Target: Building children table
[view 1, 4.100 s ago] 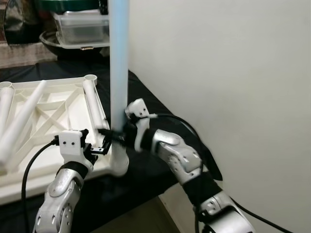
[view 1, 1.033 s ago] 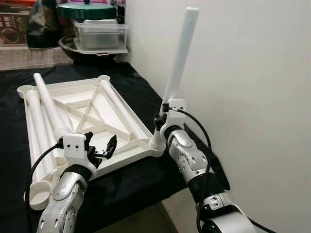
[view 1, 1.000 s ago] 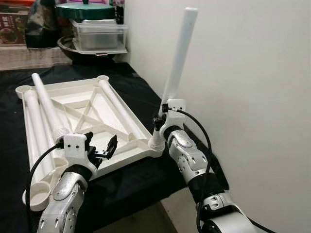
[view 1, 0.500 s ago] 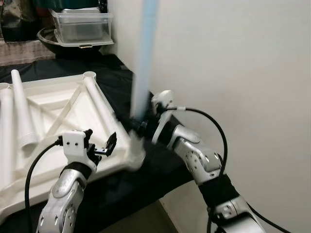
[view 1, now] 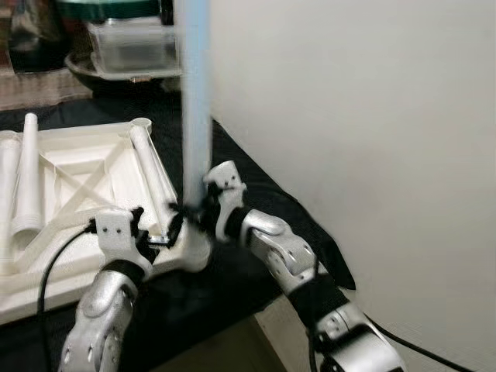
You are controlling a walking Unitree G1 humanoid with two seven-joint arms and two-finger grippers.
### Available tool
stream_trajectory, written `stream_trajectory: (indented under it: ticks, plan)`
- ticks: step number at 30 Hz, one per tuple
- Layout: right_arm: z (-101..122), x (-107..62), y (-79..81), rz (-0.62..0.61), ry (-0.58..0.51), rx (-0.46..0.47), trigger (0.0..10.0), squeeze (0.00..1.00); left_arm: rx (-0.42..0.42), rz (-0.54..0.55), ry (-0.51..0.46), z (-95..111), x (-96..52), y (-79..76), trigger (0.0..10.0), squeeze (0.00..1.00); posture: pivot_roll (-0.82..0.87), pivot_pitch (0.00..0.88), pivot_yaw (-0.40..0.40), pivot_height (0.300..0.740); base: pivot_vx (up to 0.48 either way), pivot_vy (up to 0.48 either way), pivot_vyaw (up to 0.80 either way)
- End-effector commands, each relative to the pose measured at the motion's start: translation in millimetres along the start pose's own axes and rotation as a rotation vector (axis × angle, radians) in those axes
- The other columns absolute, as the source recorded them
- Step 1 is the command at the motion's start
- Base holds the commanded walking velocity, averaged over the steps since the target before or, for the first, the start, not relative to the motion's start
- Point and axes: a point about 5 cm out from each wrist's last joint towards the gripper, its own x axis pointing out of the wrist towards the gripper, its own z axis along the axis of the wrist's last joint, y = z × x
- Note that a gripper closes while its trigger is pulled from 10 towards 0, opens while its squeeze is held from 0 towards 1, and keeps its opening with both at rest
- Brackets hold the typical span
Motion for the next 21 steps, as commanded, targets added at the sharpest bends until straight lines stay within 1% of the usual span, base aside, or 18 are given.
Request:
stream_trajectory:
  ticks: [1, 2, 3, 4, 6, 7, 8, 9, 10, 12, 13, 14, 15, 16, 17, 18, 20, 21]
  plan:
    - [-21.3, -10.4, -35.2, -0.306, 0.094, 0.025, 0.0, 0.00, -0.001, -0.002, 0.008, -2.2, -0.7, 0.2, 10.0, 0.00, 0.14, 0.000, -0.138, 0.740, 0.000, 0.000, 0.00]
    - [-21.3, -13.2, -39.2, -0.362, 0.091, 0.025, 0.0, 0.00, -0.001, -0.003, 0.009, -2.5, -0.7, 0.0, 10.0, 0.00, 0.13, 0.000, -0.136, 0.740, 0.000, 0.000, 0.00]
    - [-21.8, -13.7, -38.6, -0.365, 0.099, 0.030, 0.0, 0.00, -0.001, -0.003, 0.009, -2.7, -0.6, 0.0, 10.0, 0.00, 0.13, 0.000, -0.136, 0.740, 0.000, 0.000, 0.00]
    - [-21.7, -12.9, -35.0, -0.339, 0.102, 0.032, 2.5, 0.00, -0.001, -0.003, 0.010, -2.8, -0.5, 0.2, 10.0, 0.00, 0.13, 0.000, -0.133, 0.740, 0.000, 0.000, 0.00]
    - [-21.7, -12.9, -35.0, -0.339, 0.102, 0.032, 2.5, 0.00, -0.001, -0.003, 0.010, -2.8, -0.5, 0.2, 10.0, 0.00, 0.13, 0.000, -0.133, 0.740, 0.000, 0.000, 0.00]
    - [-20.4, -11.5, -30.3, -0.302, 0.096, 0.034, 10.0, 0.00, -0.001, -0.004, 0.010, -2.9, -0.4, 0.3, 10.0, 0.00, 0.13, 0.000, -0.133, 0.740, 0.000, 0.000, 0.00]
    - [-14.8, -9.9, -20.7, -0.211, 0.053, 0.053, 10.0, 0.00, -0.001, -0.007, 0.011, -3.1, -0.1, 0.3, 10.0, 0.00, 0.13, 0.000, -0.131, 0.740, 0.000, 0.000, 0.00]
    - [-14.8, -9.9, -20.7, -0.211, 0.053, 0.053, 10.0, 0.00, -0.001, -0.007, 0.011, -3.1, -0.1, 0.3, 10.0, 0.00, 0.13, 0.000, -0.131, 0.740, 0.000, 0.000, 0.00]
    - [-7.5, -9.9, -13.8, -0.144, -0.004, 0.068, 10.0, 0.22, -0.001, -0.009, 0.012, -3.4, 0.1, 0.5, 10.0, 0.00, 0.13, 0.000, -0.132, 0.740, 0.000, 0.000, 0.00]
    - [-7.5, -9.9, -13.8, -0.144, -0.004, 0.068, 10.0, 0.22, -0.001, -0.009, 0.012, -3.4, 0.1, 0.5, 10.0, 0.00, 0.13, 0.000, -0.132, 0.740, 0.000, 0.000, 0.00]
    - [-0.3, -7.8, -5.9, -0.073, -0.053, 0.086, 10.0, 1.00, -0.001, -0.009, 0.011, -3.4, 0.3, 0.5, 10.0, 0.00, 0.13, 0.000, -0.132, 0.740, 0.000, 0.000, 0.00]
    - [8.0, -6.4, 3.3, 0.034, -0.092, 0.099, 10.0, 1.00, -0.001, -0.008, 0.010, -3.5, 0.6, 0.5, 10.0, 0.00, 0.13, 0.000, -0.138, 0.740, 0.000, 0.000, 0.00]
    - [8.0, -6.4, 3.3, 0.034, -0.092, 0.099, 10.0, 1.00, -0.001, -0.008, 0.010, -3.5, 0.6, 0.5, 10.0, 0.00, 0.13, 0.000, -0.138, 0.740, 0.000, 0.000, 0.00]
    - [17.6, -7.5, 14.3, 0.188, -0.124, 0.126, 10.0, 0.00, 0.000, -0.007, 0.009, -3.5, 0.6, 0.4, 10.0, 0.00, 0.13, 0.000, -0.138, 0.740, 0.000, 0.000, 0.00]
    - [28.8, -15.0, 25.6, 0.404, -0.157, 0.134, 10.0, 0.00, -0.001, -0.005, 0.008, -3.3, 0.3, 0.4, 10.0, 0.00, 0.13, 0.000, -0.138, 0.740, 0.000, 0.000, 0.00]
    - [28.8, -15.0, 25.6, 0.404, -0.157, 0.134, 10.0, 0.00, -0.001, -0.005, 0.008, -3.3, 0.3, 0.4, 10.0, 0.00, 0.13, 0.000, -0.138, 0.740, 0.000, 0.000, 0.00]
    - [42.2, -36.9, 40.6, 0.755, -0.176, 0.115, 10.0, 0.00, -0.001, -0.004, 0.006, -3.1, 0.0, 0.3, 10.0, 0.00, 0.13, 0.000, -0.140, 0.740, 0.000, 0.000, 0.00]
    - [44.3, -45.4, 42.5, 0.863, -0.168, 0.084, 10.0, 0.00, -0.001, -0.003, 0.006, -2.9, 0.0, 0.3, 10.0, 0.00, 0.13, 0.000, -0.140, 0.740, 0.000, 0.000, 0.00]
